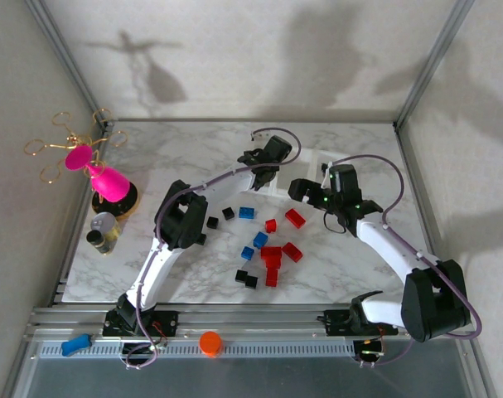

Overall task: Sort the legos into containers by color
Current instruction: Place the lego in the container.

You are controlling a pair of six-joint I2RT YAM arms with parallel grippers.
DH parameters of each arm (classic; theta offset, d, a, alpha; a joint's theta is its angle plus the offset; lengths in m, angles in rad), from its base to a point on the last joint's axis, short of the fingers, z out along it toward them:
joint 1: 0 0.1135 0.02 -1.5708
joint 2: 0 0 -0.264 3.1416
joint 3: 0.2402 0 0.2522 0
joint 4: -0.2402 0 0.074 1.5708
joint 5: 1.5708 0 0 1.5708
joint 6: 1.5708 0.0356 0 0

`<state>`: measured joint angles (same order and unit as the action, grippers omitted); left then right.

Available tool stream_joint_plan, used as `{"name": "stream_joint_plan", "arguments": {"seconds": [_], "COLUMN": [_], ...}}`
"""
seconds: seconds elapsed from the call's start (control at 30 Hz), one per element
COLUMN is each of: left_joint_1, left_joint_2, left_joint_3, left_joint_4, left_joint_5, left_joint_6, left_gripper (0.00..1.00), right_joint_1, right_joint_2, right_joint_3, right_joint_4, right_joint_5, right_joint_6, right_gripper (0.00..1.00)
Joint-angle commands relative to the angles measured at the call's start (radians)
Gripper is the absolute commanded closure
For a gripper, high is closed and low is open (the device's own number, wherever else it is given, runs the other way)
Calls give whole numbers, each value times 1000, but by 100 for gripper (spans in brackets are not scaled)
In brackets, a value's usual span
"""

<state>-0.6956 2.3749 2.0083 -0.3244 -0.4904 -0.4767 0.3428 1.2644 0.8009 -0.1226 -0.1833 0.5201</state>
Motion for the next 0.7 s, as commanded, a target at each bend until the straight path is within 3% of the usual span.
{"name": "stream_joint_plan", "arguments": {"seconds": [0.0, 0.23, 0.5, 0.67], "left_joint_1": [7, 4, -27, -74], "left_joint_2": [-16, -144, -467, -569], "left_joint_3": [37, -21, -435, -609], "left_joint_4": [-47, -72, 31, -4], "left_joint_5": [1, 69, 166, 178], "left_joint_6": [15, -12, -88, -145], "left_gripper": [36, 35, 35, 35], "right_joint_1": [-7, -4, 56, 112], "right_joint_2": [-11, -39, -59, -71], "right_joint_3": [51, 60, 14, -38], "right_joint_4": [-17, -47, -124, -129], "right_joint_5": [5, -45, -34, -8], "right_joint_6": [-28, -44, -87, -71], "right_gripper": [1, 1, 1, 1]}}
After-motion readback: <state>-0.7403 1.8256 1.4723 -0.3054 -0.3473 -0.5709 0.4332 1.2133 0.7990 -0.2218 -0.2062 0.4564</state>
